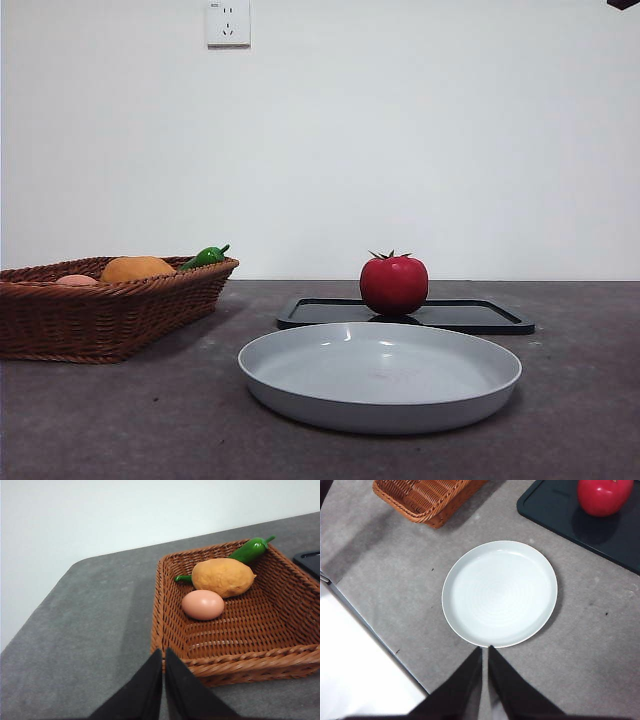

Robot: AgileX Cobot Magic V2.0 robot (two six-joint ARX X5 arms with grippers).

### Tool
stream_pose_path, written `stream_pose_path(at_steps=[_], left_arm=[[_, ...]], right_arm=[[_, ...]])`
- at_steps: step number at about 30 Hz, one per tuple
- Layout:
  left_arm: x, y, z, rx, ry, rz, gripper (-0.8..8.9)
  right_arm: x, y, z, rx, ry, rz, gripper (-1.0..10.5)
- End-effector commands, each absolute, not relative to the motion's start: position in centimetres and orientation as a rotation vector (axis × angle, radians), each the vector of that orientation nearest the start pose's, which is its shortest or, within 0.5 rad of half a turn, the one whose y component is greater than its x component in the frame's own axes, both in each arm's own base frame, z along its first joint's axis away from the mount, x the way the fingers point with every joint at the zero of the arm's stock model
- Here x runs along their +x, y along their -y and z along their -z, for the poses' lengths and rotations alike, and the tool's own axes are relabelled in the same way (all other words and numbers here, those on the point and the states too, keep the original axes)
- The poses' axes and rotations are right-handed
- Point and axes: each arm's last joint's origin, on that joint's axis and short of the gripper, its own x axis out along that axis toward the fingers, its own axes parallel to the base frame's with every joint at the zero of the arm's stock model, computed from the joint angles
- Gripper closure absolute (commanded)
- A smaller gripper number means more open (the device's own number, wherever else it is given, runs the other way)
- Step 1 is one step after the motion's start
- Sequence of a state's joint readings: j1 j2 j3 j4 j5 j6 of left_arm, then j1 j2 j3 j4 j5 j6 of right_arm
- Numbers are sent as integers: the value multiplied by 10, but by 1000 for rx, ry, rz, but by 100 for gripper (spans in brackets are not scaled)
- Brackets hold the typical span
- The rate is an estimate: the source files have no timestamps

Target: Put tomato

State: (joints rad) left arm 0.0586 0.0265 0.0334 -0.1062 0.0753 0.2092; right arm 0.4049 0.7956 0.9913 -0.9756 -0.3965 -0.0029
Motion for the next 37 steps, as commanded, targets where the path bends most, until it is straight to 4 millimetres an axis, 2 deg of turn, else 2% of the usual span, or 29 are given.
stream_pose_path(at_steps=[1,7,37], left_arm=[[96,-4,-158,192,-101,19,806],[96,-4,-149,181,-178,27,806],[95,-4,-149,157,-176,25,806]], right_arm=[[117,-63,-334,-4,-791,-769,938],[117,-63,-334,-4,-791,-769,938],[117,-63,-334,-5,-790,-768,938]])
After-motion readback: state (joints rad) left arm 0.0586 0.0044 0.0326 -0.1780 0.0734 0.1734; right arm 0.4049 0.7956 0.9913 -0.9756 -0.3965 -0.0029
